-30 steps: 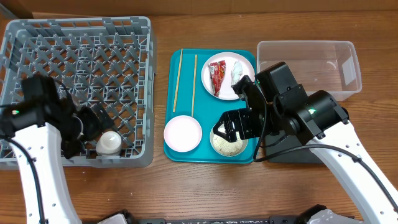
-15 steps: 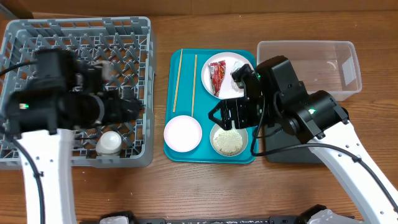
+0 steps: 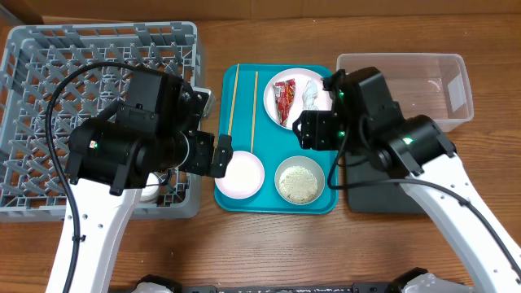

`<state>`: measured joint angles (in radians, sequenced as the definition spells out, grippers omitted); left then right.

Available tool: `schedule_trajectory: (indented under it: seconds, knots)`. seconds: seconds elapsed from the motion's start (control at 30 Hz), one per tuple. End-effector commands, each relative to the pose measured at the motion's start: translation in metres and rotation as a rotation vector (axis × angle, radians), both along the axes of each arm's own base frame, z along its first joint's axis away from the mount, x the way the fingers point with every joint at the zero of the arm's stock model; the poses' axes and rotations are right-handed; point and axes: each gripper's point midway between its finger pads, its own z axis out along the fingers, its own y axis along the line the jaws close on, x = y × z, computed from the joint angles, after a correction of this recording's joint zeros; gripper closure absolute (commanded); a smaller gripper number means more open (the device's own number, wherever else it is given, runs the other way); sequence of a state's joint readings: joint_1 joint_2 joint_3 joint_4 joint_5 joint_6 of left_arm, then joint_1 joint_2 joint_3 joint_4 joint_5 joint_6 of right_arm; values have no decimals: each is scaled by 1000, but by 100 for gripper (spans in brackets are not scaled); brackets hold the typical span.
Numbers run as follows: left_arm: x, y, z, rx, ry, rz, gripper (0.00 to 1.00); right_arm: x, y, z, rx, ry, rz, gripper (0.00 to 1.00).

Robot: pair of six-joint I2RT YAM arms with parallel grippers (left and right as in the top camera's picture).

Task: Sort waste into correct bins and load items into the dishwasher
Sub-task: 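Grasp the red snack wrapper on the white plate with right gripper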

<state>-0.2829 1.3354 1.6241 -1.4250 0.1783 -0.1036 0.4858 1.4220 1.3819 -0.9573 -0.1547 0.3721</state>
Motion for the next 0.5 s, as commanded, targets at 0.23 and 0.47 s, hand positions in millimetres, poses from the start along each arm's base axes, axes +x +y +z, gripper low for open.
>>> schedule_trajectory:
  seconds: [0.23,0.47]
  knots:
    - [-2,3,28,-17,-94,19,5,73,26,-59,-117,49,21,31]
    - [-16,2,66,-76,-210,5,3,127,35,-133,-161,87,-101,34]
